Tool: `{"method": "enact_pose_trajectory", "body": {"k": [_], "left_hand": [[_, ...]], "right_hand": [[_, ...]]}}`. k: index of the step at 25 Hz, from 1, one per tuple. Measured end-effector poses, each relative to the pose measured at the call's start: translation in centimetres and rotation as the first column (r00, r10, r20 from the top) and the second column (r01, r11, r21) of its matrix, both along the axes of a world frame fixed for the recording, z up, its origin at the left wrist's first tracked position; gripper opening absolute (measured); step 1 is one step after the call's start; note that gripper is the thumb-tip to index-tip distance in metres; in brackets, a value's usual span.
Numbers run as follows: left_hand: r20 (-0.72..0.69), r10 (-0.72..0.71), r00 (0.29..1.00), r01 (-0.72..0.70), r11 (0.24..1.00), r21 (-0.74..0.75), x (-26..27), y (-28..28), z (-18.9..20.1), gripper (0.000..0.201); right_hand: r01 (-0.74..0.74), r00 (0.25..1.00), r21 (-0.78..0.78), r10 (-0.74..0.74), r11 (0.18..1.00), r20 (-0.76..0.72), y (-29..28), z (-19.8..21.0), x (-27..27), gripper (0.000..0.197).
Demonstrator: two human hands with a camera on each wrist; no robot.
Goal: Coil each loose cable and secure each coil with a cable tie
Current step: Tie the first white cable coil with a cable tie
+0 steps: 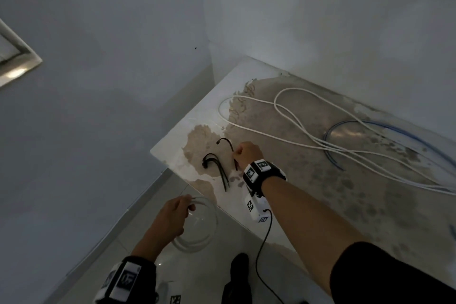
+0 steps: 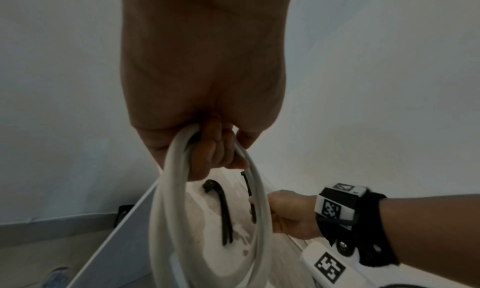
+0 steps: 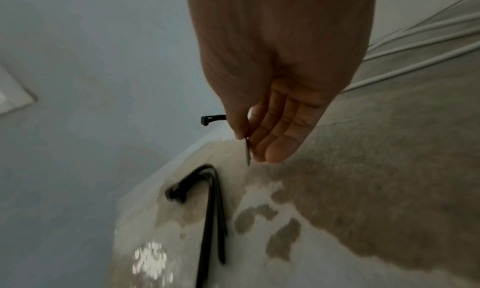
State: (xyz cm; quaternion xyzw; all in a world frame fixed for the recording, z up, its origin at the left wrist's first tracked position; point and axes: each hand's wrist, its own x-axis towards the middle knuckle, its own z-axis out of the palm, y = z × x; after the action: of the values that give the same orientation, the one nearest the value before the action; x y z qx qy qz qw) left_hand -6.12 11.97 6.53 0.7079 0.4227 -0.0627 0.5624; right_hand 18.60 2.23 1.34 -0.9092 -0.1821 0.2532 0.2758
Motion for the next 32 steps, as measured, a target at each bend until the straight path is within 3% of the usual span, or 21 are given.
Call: {"method": "enact_pose_trajectory", "body": {"k": [3, 6, 8, 14, 20, 23, 26, 30, 32], "left_hand": [[0.064, -0.073, 0.995, 0.075, 0.997, -0.027, 4.3, -0.5, 1.1, 0.043], [0.168, -0.173, 0.971, 0.183, 0.982, -0.045, 9.4, -2.3, 2.7, 0.042], [0.244, -0.22, 0.944, 0.251, 0.963, -0.1, 12.7, -4.5, 4.0, 0.039], [0.504, -0.347, 0.791, 0.506, 0.834, -0.22, 19.7, -13.8, 6.9, 0.032], [0.629, -0.447, 0.636, 0.655, 0.743, -0.135, 22.9, -21.2, 8.5, 0.034], [0.633, -0.409, 0.657, 0.663, 0.713, -0.227, 23.6, -24.2, 9.5, 0.03], [0.606, -0.335, 0.721, 0.635, 0.668, -0.387, 23.8, -26.4, 11.2, 0.033], [0.582, -0.353, 0.732, 0.632, 0.672, -0.387, 24.0, -28.0, 12.7, 0.037], [0.557, -0.375, 0.741, 0.633, 0.667, -0.392, 24.1, -28.5, 13.1, 0.037]], "right_hand": [[0.145, 0.985, 0.21, -0.121, 0.967, -0.125, -3.0, 2.4, 1.1, 0.007], [0.282, 0.945, 0.378, -0.186, 0.882, -0.271, -7.9, 5.7, 1.6, 0.027], [0.312, 0.943, 0.461, -0.212, 0.831, -0.256, -11.7, 8.0, 1.3, 0.035], [0.517, 0.851, 0.615, -0.433, 0.596, -0.297, -24.4, 13.0, -0.7, 0.024], [0.536, 0.807, 0.695, -0.534, 0.48, -0.253, -31.8, 15.4, -2.3, 0.02], [0.564, 0.767, 0.692, -0.597, 0.451, -0.236, -33.9, 16.1, -2.6, 0.015], [0.616, 0.708, 0.704, -0.641, 0.354, -0.297, -35.5, 17.2, -3.0, 0.014], [0.57, 0.726, 0.768, -0.617, 0.293, -0.303, -36.3, 18.3, -3.7, 0.008], [0.567, 0.716, 0.777, -0.63, 0.275, -0.3, -36.5, 18.6, -3.9, 0.029]]}}
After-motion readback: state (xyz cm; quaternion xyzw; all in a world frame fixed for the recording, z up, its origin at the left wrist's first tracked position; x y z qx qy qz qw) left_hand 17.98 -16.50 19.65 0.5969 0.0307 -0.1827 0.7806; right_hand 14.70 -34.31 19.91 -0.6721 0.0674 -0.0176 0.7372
